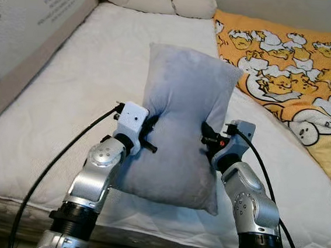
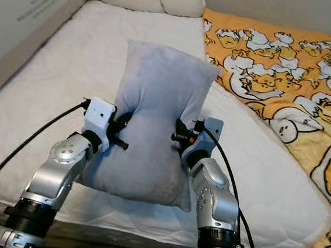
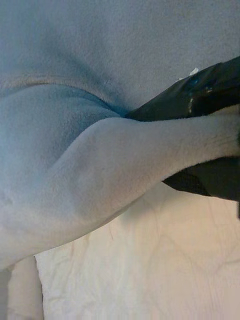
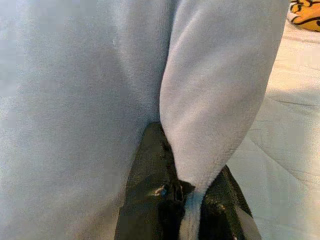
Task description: Clean up the room
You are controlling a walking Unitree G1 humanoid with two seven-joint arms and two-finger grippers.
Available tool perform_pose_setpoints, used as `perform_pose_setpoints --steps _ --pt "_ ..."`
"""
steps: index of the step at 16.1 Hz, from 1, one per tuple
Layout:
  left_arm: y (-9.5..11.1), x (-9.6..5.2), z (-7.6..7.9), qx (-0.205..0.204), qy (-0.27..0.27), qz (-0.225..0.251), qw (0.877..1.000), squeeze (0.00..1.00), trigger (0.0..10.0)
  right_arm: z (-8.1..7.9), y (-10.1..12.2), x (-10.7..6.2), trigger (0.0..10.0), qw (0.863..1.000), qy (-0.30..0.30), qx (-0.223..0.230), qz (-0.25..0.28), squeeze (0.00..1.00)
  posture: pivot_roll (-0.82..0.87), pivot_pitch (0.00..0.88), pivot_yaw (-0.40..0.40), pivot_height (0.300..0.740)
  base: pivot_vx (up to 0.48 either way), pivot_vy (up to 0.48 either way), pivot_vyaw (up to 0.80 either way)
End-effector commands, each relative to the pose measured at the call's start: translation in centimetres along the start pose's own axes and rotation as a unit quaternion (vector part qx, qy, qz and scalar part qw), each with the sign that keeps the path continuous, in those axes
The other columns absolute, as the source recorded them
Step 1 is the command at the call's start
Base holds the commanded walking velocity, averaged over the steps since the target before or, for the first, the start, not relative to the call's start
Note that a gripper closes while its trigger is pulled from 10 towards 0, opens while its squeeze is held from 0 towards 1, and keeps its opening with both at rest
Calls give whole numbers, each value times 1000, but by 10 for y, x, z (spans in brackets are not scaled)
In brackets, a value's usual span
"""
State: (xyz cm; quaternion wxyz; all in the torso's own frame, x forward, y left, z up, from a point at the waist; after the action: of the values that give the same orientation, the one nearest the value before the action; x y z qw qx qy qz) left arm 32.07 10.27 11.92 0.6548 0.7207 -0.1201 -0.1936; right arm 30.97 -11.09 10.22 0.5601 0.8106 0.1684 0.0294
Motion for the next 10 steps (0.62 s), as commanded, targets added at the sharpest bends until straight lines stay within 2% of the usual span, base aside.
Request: perform_pose_setpoints --steps 1,6,10 --pt "14 3 -1 20 3 18 1000 0 10000 -7 4 -1 10000 1000 7 5 18 0 102 0 -28 740 0 409 -800" --pt "16 -1 -12 44 26 19 999 0 10000 -7 0 -1 10000 1000 -1 11 9 0 131 0 -46 740 0 411 0" --pt "23 5 -16 55 24 22 998 0 10000 -6 8 3 10000 1000 -1 -3 14 0 145 0 -57 740 0 413 0"
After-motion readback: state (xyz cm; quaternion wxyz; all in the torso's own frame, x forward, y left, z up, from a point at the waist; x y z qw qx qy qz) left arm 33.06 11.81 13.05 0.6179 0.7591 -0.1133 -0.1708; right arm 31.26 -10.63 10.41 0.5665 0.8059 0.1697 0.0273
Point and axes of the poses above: a point about 5 cm out from each wrist's last joint towards the gripper, its own x axis pointing out of the wrist towards the gripper, its own y axis along the axis of the wrist's last joint, z = x × y, the point moved 1 cm from there along x, pointing out of the wrist towards the gripper, and after that the axes turned 3 degrees about -x, right-handed, at the moved point
